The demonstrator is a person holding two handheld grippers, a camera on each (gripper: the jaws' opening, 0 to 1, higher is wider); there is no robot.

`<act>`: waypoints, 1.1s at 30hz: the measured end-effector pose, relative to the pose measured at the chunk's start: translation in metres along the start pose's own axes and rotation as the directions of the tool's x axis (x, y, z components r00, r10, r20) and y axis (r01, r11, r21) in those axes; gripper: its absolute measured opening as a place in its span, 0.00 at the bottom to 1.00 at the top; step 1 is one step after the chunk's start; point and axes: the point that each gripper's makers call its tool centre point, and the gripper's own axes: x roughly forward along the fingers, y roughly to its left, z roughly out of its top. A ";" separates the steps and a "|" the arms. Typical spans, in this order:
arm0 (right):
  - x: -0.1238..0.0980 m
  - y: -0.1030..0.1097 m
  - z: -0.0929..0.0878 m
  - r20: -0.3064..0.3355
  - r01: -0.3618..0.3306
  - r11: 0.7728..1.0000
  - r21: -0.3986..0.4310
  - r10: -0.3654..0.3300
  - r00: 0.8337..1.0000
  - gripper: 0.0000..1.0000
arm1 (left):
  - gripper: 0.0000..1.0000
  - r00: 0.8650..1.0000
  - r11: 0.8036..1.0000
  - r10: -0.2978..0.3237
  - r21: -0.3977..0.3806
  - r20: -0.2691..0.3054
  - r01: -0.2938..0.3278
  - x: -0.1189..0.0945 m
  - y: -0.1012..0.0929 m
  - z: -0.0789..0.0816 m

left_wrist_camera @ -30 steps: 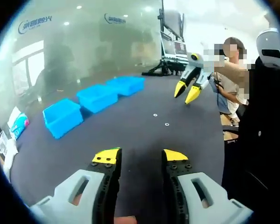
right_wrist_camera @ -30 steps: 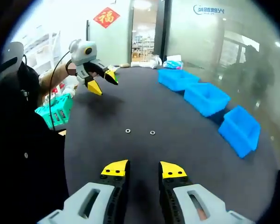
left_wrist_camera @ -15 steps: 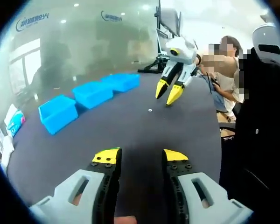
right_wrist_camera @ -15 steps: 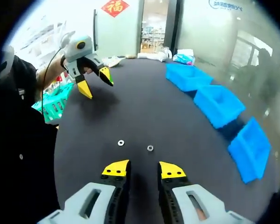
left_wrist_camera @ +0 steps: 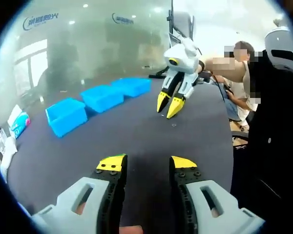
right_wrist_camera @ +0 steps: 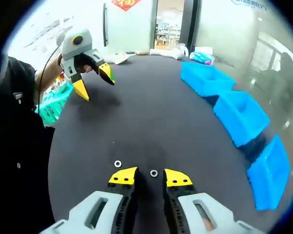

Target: Sort the screws, nuts, and washers into the corresponding bins

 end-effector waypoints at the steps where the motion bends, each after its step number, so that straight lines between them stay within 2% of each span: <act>1: 0.000 -0.001 -0.001 -0.004 -0.001 1.000 0.000 0.001 1.000 0.16 | 0.33 1.000 1.000 0.001 -0.001 0.001 -0.001 0.000 0.000 0.000; 11: 0.003 -0.002 -0.006 -0.013 -0.016 0.998 0.056 0.017 1.000 0.09 | 0.33 1.000 1.000 0.010 -0.007 0.008 -0.010 -0.003 0.003 0.000; 13: 0.003 -0.002 -0.006 -0.014 -0.014 0.998 0.061 0.015 1.000 0.04 | 0.33 1.000 1.000 0.011 -0.007 0.009 -0.011 -0.003 0.003 0.001; 21: 0.000 0.000 -0.006 -0.008 -0.008 0.997 0.079 0.009 1.000 0.03 | 0.33 1.000 1.000 0.019 -0.005 0.013 -0.019 -0.004 0.004 0.003; 28: -0.018 -0.003 -0.001 0.045 0.021 0.995 0.097 -0.025 0.999 0.03 | 0.33 0.999 0.999 0.046 -0.009 0.024 -0.046 -0.006 0.011 0.007; 33: -0.037 -0.010 -0.001 0.089 0.065 0.991 0.119 -0.076 0.993 0.03 | 0.33 0.997 0.997 0.070 -0.016 0.036 -0.069 -0.007 0.017 0.011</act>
